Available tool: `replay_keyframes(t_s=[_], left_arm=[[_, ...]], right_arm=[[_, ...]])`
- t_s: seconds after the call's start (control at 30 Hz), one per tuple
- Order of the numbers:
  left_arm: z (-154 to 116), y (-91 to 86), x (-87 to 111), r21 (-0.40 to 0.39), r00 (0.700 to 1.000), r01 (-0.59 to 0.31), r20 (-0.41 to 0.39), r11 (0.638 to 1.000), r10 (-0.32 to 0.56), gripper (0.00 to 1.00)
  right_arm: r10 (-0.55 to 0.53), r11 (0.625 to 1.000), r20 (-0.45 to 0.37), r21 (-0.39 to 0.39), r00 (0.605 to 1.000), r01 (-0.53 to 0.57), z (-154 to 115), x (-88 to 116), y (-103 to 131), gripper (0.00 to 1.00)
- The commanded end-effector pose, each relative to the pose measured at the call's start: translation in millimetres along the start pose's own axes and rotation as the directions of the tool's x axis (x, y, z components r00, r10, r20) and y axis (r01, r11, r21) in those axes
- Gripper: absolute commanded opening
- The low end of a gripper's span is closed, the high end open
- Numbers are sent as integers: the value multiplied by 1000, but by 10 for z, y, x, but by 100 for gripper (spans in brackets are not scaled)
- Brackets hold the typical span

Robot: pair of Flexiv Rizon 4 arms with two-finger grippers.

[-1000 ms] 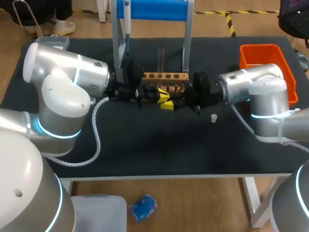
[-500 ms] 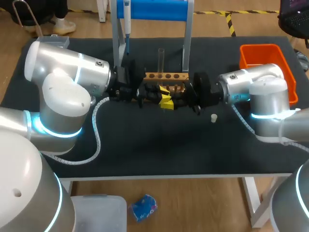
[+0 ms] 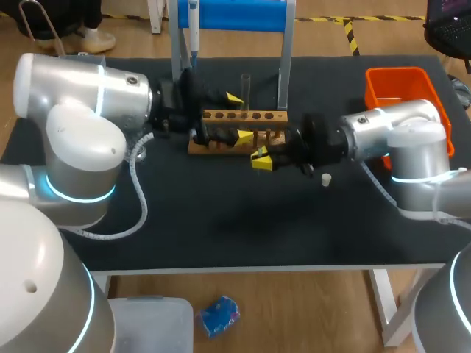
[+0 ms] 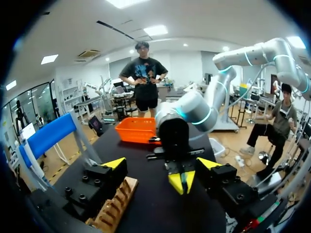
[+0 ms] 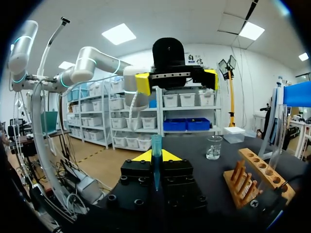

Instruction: Invert the test tube, pick up the pipette, mount the tip to pipette, aspirate from beaker and dispense into the tube, eject the tip, return the pipette, and cap with the stopper.

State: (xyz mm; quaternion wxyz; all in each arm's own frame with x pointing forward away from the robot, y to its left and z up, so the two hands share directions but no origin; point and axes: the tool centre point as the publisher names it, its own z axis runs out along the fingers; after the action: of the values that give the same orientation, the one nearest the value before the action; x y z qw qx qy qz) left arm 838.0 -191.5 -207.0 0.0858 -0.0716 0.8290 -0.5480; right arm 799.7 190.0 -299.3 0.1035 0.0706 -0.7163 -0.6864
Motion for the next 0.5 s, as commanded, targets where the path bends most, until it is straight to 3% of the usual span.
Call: replay_keyframes(t_s=[0.03, 0.2, 0.5], left_arm=[[-225, 34, -104, 22, 1000, 10, 8, 1000, -10, 100], [-308, 120, -300, 27, 998, 53, 40, 998, -54, 100], [-419, 201, -466, 50, 988, 109, 107, 993, -114, 100]], right_arm=[[-4, 1000, 20, 11, 1000, 4, -182, 167, 57, 0], [-11, 1000, 46, 22, 999, 10, -380, 291, 80, 0], [-16, 999, 103, 45, 995, 11, -807, 524, 56, 0]])
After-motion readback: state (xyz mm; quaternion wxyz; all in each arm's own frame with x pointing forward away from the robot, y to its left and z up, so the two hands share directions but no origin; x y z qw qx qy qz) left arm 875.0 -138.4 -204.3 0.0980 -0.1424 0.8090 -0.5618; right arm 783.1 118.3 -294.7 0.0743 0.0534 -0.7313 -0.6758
